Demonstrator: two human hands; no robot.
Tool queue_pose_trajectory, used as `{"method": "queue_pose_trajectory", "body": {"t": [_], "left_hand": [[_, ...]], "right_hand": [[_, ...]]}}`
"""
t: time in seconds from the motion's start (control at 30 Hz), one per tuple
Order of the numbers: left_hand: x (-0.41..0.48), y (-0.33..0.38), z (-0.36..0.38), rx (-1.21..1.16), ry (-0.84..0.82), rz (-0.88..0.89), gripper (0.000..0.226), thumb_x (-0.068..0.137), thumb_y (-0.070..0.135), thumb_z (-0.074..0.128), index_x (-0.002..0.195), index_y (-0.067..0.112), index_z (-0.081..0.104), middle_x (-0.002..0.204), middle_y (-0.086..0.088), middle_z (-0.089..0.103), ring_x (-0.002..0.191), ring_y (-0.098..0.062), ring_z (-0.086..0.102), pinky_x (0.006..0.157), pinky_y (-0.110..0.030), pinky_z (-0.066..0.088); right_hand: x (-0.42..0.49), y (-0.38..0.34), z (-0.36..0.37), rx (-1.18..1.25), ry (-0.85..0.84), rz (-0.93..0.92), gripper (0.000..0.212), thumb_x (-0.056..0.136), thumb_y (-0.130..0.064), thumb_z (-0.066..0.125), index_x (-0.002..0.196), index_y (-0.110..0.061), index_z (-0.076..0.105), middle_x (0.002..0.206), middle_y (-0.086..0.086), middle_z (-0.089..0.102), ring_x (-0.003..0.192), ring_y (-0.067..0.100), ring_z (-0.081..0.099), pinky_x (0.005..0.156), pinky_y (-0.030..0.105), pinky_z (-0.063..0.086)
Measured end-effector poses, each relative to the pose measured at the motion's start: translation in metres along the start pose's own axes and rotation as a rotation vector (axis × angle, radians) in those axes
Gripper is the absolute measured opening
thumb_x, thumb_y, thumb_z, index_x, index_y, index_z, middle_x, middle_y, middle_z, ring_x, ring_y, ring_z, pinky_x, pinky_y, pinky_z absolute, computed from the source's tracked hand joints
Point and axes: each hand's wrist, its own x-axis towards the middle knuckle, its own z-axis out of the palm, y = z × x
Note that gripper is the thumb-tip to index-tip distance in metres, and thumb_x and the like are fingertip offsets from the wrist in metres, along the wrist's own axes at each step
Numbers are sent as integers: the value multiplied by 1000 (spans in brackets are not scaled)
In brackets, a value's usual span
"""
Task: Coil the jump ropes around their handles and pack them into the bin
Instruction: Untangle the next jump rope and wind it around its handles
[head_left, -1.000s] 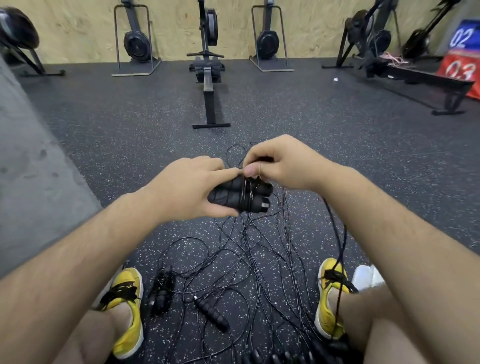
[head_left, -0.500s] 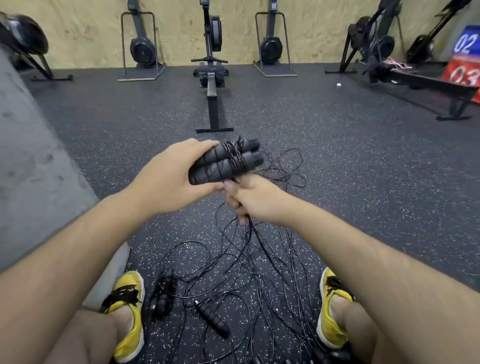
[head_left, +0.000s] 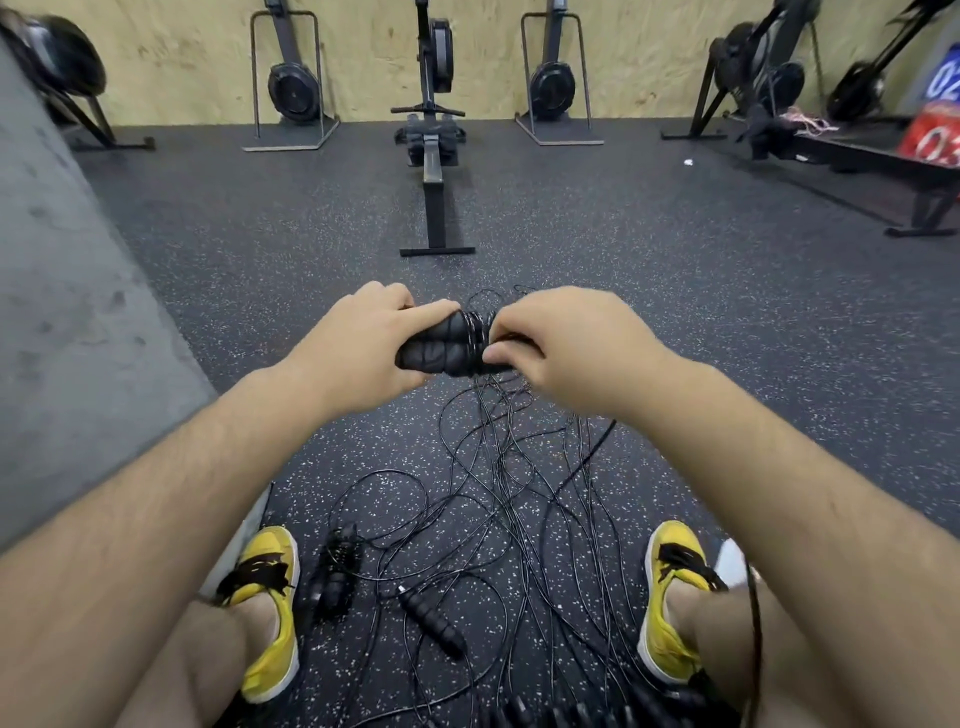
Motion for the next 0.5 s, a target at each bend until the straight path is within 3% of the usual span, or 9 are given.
{"method": "queue_pose_trajectory", "body": {"t": [0.13, 0.23, 0.3, 0.4, 0.5], "left_hand": [[-3, 11, -4, -50, -73, 158, 77, 77, 37, 81, 145, 33, 46, 109, -1, 53, 96, -25, 45, 86, -45, 44], [-6, 16, -15, -234, -206, 201, 90, 78, 34, 81, 155, 31, 34, 116, 4, 49, 106, -18, 41, 93, -36, 36], [-11, 18, -25, -340, -236, 196, 92, 79, 30, 82, 156, 28, 31, 117, 7, 49, 109, -11, 40, 95, -26, 33], [-16, 26, -35, -540, -119, 132, 83, 77, 25, 86, 148, 24, 42, 124, 11, 54, 117, -1, 47, 102, -13, 34], [-13, 25, -32, -608, 50, 53, 75, 75, 19, 88, 140, 20, 49, 128, 8, 57, 121, -5, 51, 106, -22, 38]], "right_hand": [[13, 19, 2, 54, 41, -52, 22, 93, -51, 57, 101, -35, 70, 97, -12, 65, 96, 14, 59, 78, 35, 49], [18, 39, 14, 328, 56, 5, 16, 88, -46, 67, 93, -32, 72, 84, -15, 64, 83, 5, 56, 77, 33, 49], [19, 47, 24, 621, 51, 76, 8, 90, -32, 69, 89, -26, 73, 78, -15, 66, 74, 2, 56, 72, 26, 48], [19, 42, 40, 924, -57, 166, 21, 91, -5, 61, 80, -21, 65, 80, -7, 61, 72, 6, 54, 70, 21, 46], [18, 14, 60, 713, -185, 160, 26, 102, -1, 43, 84, -12, 59, 74, -7, 51, 67, 5, 47, 66, 15, 43]]}}
